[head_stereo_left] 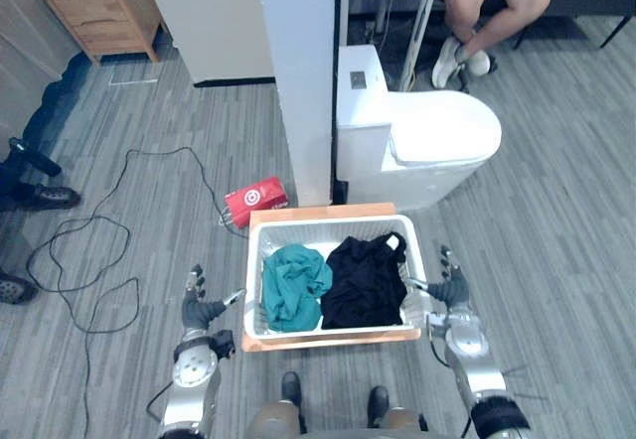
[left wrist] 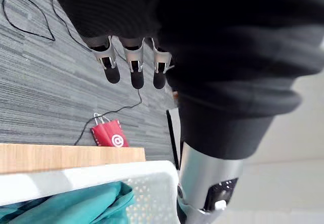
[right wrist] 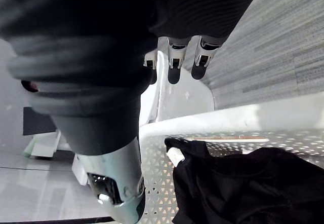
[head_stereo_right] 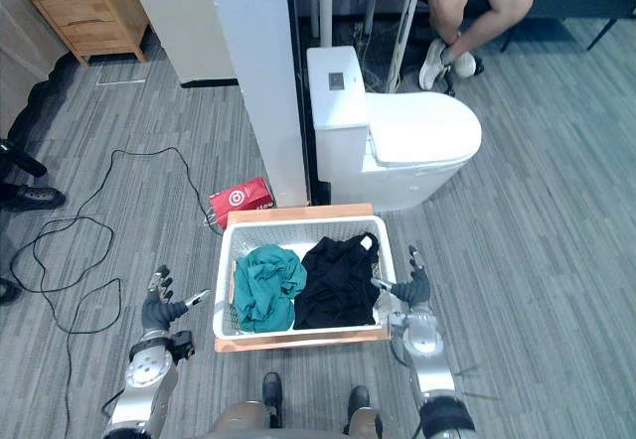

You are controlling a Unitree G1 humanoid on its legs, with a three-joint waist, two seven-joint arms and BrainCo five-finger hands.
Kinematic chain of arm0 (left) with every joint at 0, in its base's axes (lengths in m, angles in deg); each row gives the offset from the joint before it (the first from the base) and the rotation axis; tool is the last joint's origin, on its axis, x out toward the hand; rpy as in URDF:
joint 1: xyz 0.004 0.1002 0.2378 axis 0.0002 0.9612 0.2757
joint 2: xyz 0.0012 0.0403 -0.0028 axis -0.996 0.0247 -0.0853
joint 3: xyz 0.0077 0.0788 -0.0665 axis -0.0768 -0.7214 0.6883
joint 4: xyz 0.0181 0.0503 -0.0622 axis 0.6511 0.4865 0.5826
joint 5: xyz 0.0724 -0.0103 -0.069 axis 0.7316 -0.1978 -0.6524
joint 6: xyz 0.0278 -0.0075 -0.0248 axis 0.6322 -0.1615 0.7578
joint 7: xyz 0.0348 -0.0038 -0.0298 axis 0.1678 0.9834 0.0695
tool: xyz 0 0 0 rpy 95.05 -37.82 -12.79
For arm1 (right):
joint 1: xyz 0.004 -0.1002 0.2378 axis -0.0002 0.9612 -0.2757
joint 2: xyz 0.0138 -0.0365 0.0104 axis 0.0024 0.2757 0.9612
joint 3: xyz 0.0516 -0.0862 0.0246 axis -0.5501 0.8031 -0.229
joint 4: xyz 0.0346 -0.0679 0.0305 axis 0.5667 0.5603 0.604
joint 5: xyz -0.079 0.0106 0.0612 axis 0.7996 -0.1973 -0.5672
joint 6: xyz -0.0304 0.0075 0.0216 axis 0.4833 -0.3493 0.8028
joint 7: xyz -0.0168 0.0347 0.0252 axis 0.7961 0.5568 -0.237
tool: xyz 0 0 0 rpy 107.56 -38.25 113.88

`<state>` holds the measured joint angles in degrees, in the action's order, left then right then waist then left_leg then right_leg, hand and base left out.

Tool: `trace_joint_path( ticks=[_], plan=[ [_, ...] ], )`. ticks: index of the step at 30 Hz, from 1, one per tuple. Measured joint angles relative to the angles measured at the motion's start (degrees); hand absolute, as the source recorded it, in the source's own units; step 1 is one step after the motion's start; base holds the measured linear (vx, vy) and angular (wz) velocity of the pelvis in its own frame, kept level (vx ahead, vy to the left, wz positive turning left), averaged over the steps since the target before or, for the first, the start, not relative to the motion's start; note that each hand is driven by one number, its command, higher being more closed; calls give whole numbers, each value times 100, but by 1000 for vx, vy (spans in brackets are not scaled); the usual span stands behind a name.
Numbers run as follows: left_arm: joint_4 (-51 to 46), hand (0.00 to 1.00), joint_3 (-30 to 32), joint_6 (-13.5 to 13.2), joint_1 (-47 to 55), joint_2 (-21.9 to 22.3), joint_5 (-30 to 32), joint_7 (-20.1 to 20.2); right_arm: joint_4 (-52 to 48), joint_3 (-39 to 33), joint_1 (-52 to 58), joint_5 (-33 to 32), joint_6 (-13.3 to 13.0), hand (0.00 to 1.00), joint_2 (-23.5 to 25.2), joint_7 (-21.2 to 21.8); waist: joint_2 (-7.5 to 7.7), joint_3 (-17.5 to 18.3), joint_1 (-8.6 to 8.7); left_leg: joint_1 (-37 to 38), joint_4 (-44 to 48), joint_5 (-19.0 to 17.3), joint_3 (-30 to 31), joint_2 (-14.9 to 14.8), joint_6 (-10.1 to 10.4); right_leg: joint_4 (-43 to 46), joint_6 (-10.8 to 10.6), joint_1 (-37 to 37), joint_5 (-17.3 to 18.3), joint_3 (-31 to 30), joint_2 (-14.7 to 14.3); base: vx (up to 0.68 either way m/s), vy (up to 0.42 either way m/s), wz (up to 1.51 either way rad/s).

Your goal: Pick up the laundry basket with both hands and put the clothes into the washing machine.

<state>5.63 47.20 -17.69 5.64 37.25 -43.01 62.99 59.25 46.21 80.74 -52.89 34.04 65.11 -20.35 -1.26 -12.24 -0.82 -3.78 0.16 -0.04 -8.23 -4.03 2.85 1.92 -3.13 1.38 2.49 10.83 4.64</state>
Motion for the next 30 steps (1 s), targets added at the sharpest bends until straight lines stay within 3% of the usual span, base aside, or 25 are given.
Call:
trace_joint_path(
  ticks=[3, 7, 8, 9, 14, 22, 27, 30],
  plan=[
    [707, 0, -128, 69, -1038, -209, -1, -138, 731, -7, -965, -16, 137, 0, -151, -146, -19, -520, 0, -351, 93, 120, -34, -22, -33, 125, 33, 413, -142, -119, 5, -178, 28, -18],
    [1841, 0, -195, 182, -2323, -584, 1, -353, 1712, -102, -2164, -90, 273, 0, -370, -287, 67, -1033, 6, -866, 262, 238, -158, -35, -95, 377, 44, 1056, -281, -321, 12, -202, 35, -18],
    [2156, 100, -218, 199, -2545, -613, 6, -358, 2015, -102, -2431, -112, 313, 0, -412, -308, 78, -1072, 6, -973, 284, 256, -181, -34, -117, 394, 37, 1169, -319, -350, 16, -145, 29, -20],
    [2298, 100, -223, 182, -2643, -604, 2, -358, 2199, -115, -2569, -113, 327, 100, -429, -330, 79, -1074, 10, -1022, 280, 264, -189, -29, -128, 398, 35, 1228, -336, -353, 19, -97, 20, -10],
    [3005, 100, -447, 302, -3473, -573, 431, -367, 3044, -336, -3558, -35, 451, 100, -433, -347, 114, -1136, 16, -1320, 244, 407, -176, -1, -152, 387, 17, 1535, -475, -393, 40, -94, 24, 1],
    [2923, 100, -613, 146, -3686, -544, 501, -371, 2948, -240, -3677, -59, 317, 100, -428, -381, 197, -1296, 91, -1389, 4, 595, -113, 58, -185, 324, -61, 1646, -563, -348, 107, -18, 14, 5],
    [2464, 100, -794, 190, -3522, -575, 450, -481, 2117, -177, -3186, -123, 399, 100, -386, -421, 228, -1350, 118, -1330, -29, 616, -115, 77, -198, 277, -61, 1588, -582, -352, 118, 40, 10, 0],
    [1380, 100, -859, 305, -2683, -557, 440, -585, 832, -73, -2056, -104, 478, 100, -183, -588, 283, -1490, 171, -987, -167, 610, -156, 81, -192, 144, -63, 1262, -579, -370, 102, 112, 4, -6]
  ],
)
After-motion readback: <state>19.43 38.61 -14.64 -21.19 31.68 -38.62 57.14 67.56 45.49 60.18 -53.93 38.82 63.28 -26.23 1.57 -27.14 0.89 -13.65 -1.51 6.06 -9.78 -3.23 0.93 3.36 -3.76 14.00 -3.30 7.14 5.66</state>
